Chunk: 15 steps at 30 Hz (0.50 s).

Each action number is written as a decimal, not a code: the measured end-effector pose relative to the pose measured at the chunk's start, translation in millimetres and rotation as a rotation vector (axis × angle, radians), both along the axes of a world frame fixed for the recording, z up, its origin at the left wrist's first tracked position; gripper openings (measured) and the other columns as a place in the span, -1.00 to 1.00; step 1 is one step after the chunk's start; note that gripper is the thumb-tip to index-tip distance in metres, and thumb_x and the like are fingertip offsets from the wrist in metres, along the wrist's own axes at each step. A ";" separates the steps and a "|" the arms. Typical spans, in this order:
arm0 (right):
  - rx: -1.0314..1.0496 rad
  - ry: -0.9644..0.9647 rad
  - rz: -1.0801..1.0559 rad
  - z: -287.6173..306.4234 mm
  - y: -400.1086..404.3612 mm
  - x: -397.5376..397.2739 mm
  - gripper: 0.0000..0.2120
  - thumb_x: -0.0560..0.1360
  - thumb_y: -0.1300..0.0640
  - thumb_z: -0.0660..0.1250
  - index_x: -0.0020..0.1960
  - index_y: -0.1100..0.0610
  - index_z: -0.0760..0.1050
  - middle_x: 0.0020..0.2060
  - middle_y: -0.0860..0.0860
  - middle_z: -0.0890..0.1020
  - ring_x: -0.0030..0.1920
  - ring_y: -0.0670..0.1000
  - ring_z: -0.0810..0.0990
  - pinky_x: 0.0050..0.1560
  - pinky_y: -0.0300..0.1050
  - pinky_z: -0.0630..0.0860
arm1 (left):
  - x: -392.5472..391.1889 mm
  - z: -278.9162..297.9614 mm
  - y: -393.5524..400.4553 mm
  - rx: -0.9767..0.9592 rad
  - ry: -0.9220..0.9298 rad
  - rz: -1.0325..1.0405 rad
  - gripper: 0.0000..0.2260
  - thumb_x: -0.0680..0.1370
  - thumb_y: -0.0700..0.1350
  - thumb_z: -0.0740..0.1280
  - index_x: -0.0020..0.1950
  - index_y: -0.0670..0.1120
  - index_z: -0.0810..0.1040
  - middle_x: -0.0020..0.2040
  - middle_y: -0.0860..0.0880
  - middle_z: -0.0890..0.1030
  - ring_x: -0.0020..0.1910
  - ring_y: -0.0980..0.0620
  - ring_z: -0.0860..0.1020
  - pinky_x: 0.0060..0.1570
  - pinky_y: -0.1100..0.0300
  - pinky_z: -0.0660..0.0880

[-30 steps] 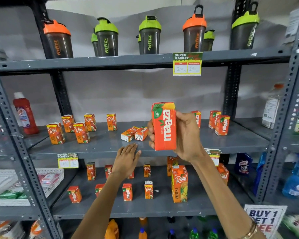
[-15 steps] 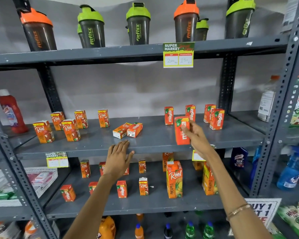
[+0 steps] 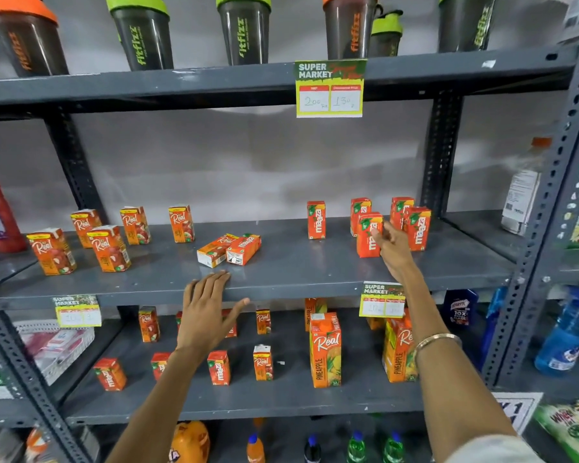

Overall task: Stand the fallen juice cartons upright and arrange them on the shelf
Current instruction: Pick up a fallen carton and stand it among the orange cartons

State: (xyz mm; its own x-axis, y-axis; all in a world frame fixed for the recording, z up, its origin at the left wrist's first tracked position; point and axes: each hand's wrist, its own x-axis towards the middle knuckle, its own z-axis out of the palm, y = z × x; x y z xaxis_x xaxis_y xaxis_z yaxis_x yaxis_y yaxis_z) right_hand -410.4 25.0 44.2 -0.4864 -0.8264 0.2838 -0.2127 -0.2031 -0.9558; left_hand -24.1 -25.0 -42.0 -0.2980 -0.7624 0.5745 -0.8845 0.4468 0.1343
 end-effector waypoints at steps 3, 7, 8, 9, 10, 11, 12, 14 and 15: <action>0.013 0.020 -0.025 0.5 -3.5 -1.9 -0.66 0.59 0.14 0.27 0.35 0.18 0.44 0.18 0.04 0.58 0.19 0.06 0.58 0.30 0.13 0.49 | -0.8 -0.2 -0.1 -0.004 0.001 0.000 -0.37 0.55 0.38 0.05 0.48 0.02 0.27 0.47 -0.02 0.40 0.48 -0.08 0.31 0.56 -0.12 0.01; 0.087 0.175 -0.099 -3.3 -4.2 -1.6 -0.57 0.60 0.21 0.25 0.45 0.19 0.30 0.32 0.12 0.52 0.33 0.13 0.51 0.32 0.11 0.45 | -3.0 0.9 1.4 0.009 0.006 0.005 -0.38 0.55 0.39 0.05 0.48 0.03 0.26 0.47 -0.02 0.38 0.49 -0.09 0.30 0.55 -0.12 -0.01; 0.109 0.220 -0.144 -6.6 -3.0 -0.5 -0.50 0.59 0.23 0.26 0.50 0.16 0.23 0.34 0.14 0.51 0.35 0.14 0.50 0.34 0.17 0.45 | -3.3 1.5 1.9 0.013 0.004 0.007 -0.37 0.55 0.39 0.05 0.48 0.03 0.25 0.47 -0.02 0.38 0.49 -0.09 0.30 0.56 -0.13 0.00; 0.090 0.243 -0.205 -11.9 -2.6 0.7 -0.42 0.58 0.24 0.27 0.54 0.12 0.16 0.33 0.15 0.50 0.35 0.13 0.50 0.32 0.19 0.47 | -3.5 1.9 2.1 0.020 -0.002 0.007 -0.37 0.55 0.39 0.04 0.49 0.03 0.25 0.48 -0.02 0.37 0.50 -0.08 0.29 0.56 -0.13 0.00; 0.043 0.245 -0.273 -15.9 2.9 8.1 -0.39 0.56 0.25 0.30 0.54 0.09 0.15 0.31 0.13 0.51 0.32 0.09 0.52 0.28 0.16 0.51 | -3.1 2.3 2.5 0.027 -0.010 0.006 -0.36 0.56 0.39 0.04 0.49 0.03 0.24 0.49 -0.02 0.36 0.50 -0.08 0.29 0.56 -0.13 0.00; -0.034 0.248 -0.337 -20.5 9.8 17.3 -0.41 0.55 0.25 0.32 0.53 0.08 0.21 0.29 0.12 0.52 0.27 0.02 0.54 0.23 0.06 0.55 | -2.9 2.8 2.5 0.032 -0.023 0.001 -0.36 0.56 0.39 0.03 0.51 0.03 0.22 0.50 -0.02 0.35 0.51 -0.08 0.28 0.56 -0.12 0.00; -0.102 0.260 -0.405 -21.9 19.2 33.9 -0.45 0.53 0.27 0.33 0.49 0.10 0.29 0.25 0.11 0.55 0.22 -0.03 0.54 0.18 -0.05 0.56 | 0.2 3.8 2.6 0.031 -0.038 -0.004 -0.34 0.56 0.40 0.01 0.52 0.02 0.22 0.51 -0.02 0.34 0.52 -0.08 0.27 0.56 -0.11 0.01; -0.204 0.268 -0.458 -23.5 33.2 66.3 -0.58 0.51 0.33 0.32 0.35 0.16 0.46 0.14 0.12 0.61 0.09 -0.03 0.58 0.07 -0.15 0.57 | 3.5 7.7 3.0 0.015 -0.083 -0.032 -0.31 0.57 0.40 -0.05 0.54 -0.01 0.22 0.53 -0.03 0.33 0.52 -0.06 0.28 0.56 -0.09 0.06; -0.238 0.265 -0.423 -24.1 34.7 83.0 -0.65 0.51 0.34 0.31 0.29 0.18 0.52 0.06 0.11 0.65 0.02 -0.02 0.61 0.04 -0.16 0.58 | 6.1 10.3 3.9 0.005 -0.107 -0.044 -0.30 0.57 0.40 -0.09 0.55 -0.03 0.21 0.54 -0.04 0.32 0.53 -0.05 0.27 0.55 -0.08 0.08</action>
